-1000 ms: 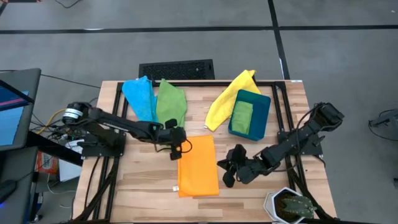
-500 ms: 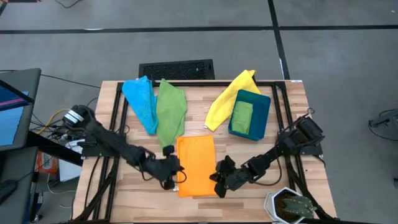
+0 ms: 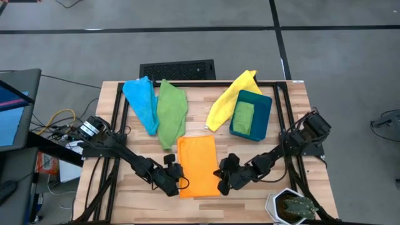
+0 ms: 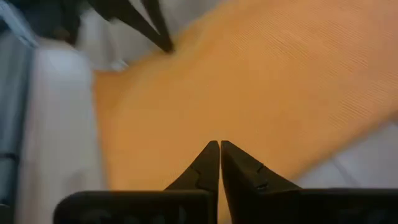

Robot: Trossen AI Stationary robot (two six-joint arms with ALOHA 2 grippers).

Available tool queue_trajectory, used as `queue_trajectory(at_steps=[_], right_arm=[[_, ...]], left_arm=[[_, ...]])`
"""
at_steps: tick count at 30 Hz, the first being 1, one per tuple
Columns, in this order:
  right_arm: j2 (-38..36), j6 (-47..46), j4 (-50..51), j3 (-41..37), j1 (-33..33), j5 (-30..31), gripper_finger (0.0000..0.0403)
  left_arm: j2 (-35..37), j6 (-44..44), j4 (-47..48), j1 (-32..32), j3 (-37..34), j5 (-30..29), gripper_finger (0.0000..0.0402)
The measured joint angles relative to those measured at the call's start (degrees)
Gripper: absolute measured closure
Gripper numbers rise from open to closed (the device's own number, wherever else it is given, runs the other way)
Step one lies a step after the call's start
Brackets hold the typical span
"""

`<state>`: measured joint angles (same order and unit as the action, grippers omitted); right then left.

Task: Fold microfiber towels
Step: Fold the orange microfiber cloth

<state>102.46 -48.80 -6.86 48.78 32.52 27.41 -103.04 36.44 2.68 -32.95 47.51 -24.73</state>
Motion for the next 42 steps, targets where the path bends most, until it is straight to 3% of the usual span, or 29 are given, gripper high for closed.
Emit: queue_trajectory(at_steps=[7,14,26,33,36,42], right_arm=[[3.72,1.63,6.42,-0.09,-1.55,-2.86,0.0394],[4.38,-2.08,7.1,0.21,-1.71,-4.3,0.0365],[-4.81,18.67,5.07,-0.09,4.06,-1.91,0.0378],[-4.64,43.89,1.28,-0.09,6.55,-9.31,0.0304],[-4.64,53.3,2.18,-0.09,7.01,-9.47,0.0258],[-3.43,63.93,-1.92,0.11,5.57,-9.6,0.0176]], left_arm=[[-0.02,0.3,0.35,0.0,0.0,-0.02,0.0401],[-0.05,0.62,0.61,-0.07,0.0,0.25,0.0401],[1.07,-0.3,0.46,-0.19,-0.26,1.18,0.0401],[3.56,-3.34,0.28,-0.33,-0.26,1.55,0.0401],[3.56,-3.12,0.51,-0.39,-0.25,1.7,0.0401],[3.54,-2.99,0.74,-0.46,-0.24,0.46,0.0401]])
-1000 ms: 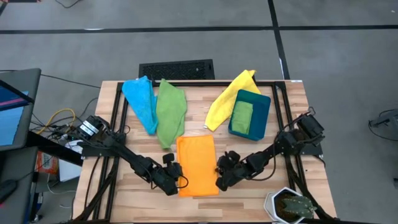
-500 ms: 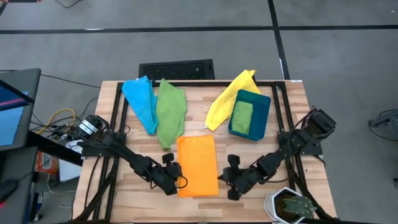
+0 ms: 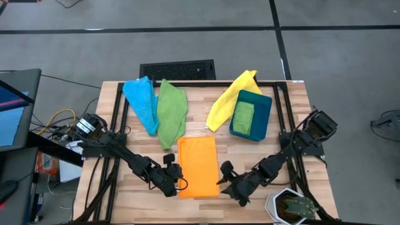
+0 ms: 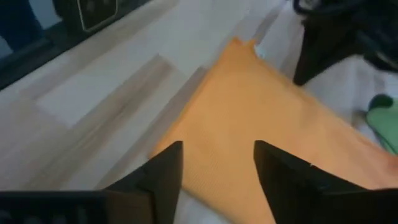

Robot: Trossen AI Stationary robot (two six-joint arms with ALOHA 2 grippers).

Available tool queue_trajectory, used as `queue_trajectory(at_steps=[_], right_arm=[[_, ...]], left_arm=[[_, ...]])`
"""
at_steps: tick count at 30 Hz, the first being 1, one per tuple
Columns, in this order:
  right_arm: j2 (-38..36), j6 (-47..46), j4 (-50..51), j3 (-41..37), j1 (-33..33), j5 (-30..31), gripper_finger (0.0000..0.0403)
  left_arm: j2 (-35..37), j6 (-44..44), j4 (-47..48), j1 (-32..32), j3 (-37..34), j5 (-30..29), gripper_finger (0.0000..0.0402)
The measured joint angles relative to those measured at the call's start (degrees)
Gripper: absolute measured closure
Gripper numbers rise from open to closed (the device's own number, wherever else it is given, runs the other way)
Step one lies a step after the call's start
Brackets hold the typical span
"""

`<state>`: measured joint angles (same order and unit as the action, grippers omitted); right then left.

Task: Fold microfiber towels
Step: Fold the orange microfiber cloth

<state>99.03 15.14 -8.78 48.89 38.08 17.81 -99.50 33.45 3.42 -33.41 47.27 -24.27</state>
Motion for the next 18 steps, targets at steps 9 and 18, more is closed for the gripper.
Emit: queue_trajectory(at_steps=[9,18], right_arm=[[8.51,8.17,-1.07,3.35,0.88,-2.91,0.0164],[15.14,1.28,1.77,8.27,0.53,0.29,0.0195]], left_arm=[[0.0,-0.83,2.45,0.0,0.04,-0.49,0.0401],[0.0,-0.83,3.73,0.0,0.11,-0.55,0.0401]])
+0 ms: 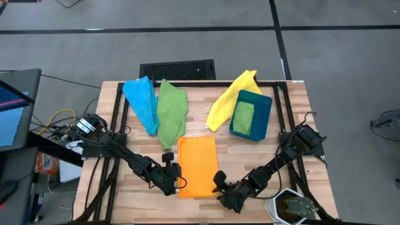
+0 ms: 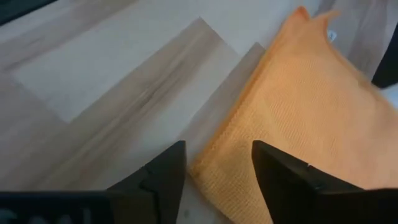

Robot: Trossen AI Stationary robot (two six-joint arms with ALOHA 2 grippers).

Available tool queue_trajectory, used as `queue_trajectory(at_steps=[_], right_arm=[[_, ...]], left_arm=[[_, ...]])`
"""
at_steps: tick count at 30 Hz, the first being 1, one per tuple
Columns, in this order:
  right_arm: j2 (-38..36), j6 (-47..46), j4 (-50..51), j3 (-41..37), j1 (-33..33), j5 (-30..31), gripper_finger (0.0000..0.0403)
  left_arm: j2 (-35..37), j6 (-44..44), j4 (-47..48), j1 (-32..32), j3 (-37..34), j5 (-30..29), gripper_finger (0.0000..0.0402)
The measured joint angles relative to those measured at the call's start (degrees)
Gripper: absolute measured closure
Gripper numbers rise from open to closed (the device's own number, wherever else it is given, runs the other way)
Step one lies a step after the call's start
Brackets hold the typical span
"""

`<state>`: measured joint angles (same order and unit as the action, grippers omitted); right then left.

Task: Fold microfiber towels
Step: Fold the orange microfiber cloth

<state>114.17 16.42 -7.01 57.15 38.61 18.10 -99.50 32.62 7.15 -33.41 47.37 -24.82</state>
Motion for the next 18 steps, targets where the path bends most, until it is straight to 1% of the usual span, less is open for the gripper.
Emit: queue_trajectory(at_steps=[3,12,16,18], right_arm=[[0.12,-3.31,1.6,0.32,0.08,-0.04,0.0224],[0.31,-11.0,1.63,0.16,0.59,-0.27,0.0339],[0.35,-13.9,1.89,0.61,0.7,0.1,0.038],[0.43,-14.76,2.45,1.31,0.74,0.3,0.0392]], left_arm=[[0.0,-0.02,0.47,0.0,0.0,-0.01,0.0401],[0.0,-0.02,1.25,0.01,0.0,-0.02,0.0401],[0.0,-0.02,1.22,0.0,0.0,-0.02,0.0401],[0.0,-0.02,1.21,0.0,0.0,0.0,0.0401]])
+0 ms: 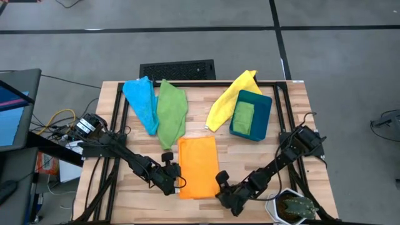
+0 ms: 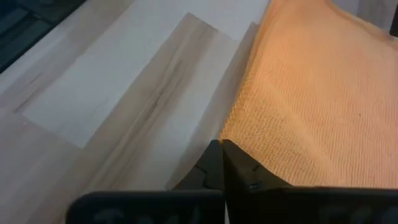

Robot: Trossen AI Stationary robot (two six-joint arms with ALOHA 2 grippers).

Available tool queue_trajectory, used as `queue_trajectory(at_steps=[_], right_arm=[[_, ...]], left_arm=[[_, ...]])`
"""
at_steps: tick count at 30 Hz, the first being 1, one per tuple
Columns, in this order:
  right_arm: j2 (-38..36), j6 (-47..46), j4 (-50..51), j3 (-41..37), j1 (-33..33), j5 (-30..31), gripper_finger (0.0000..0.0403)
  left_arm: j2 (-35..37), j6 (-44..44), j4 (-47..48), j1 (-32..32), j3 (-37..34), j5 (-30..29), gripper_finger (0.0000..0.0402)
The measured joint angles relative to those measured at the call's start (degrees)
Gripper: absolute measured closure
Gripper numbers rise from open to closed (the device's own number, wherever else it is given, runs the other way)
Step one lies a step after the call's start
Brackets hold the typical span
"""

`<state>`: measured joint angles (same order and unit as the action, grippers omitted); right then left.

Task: Fold microfiber towels
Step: Fold the orange microfiber cloth

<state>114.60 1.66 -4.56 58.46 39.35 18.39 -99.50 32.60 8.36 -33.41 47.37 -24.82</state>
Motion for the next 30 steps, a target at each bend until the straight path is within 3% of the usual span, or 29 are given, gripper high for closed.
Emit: queue_trajectory(at_steps=[8,13,16,24,30], right_arm=[[0.25,-3.04,0.35,1.02,-0.8,0.12,0.0367],[0.22,-5.95,0.7,1.11,-0.87,-0.06,0.0378],[0.18,-6.2,0.83,1.12,-0.75,-0.07,0.0385],[0.14,-9.01,1.09,1.15,-0.13,-0.07,0.0372],[0.09,-12.14,1.64,1.57,0.13,-0.15,0.0391]], left_arm=[[4.89,1.02,2.34,-0.83,0.61,1.28,0.0401],[6.85,-0.14,-2.49,-2.4,0.06,-2.46,0.0401],[4.6,-3.13,-8.91,-2.51,-0.73,-1.56,0.0401],[-4.11,-3.66,-15.39,-1.51,-0.84,4.67,0.0401],[-7.45,-1.56,-16.55,-1.55,-0.55,4.38,0.0402]])
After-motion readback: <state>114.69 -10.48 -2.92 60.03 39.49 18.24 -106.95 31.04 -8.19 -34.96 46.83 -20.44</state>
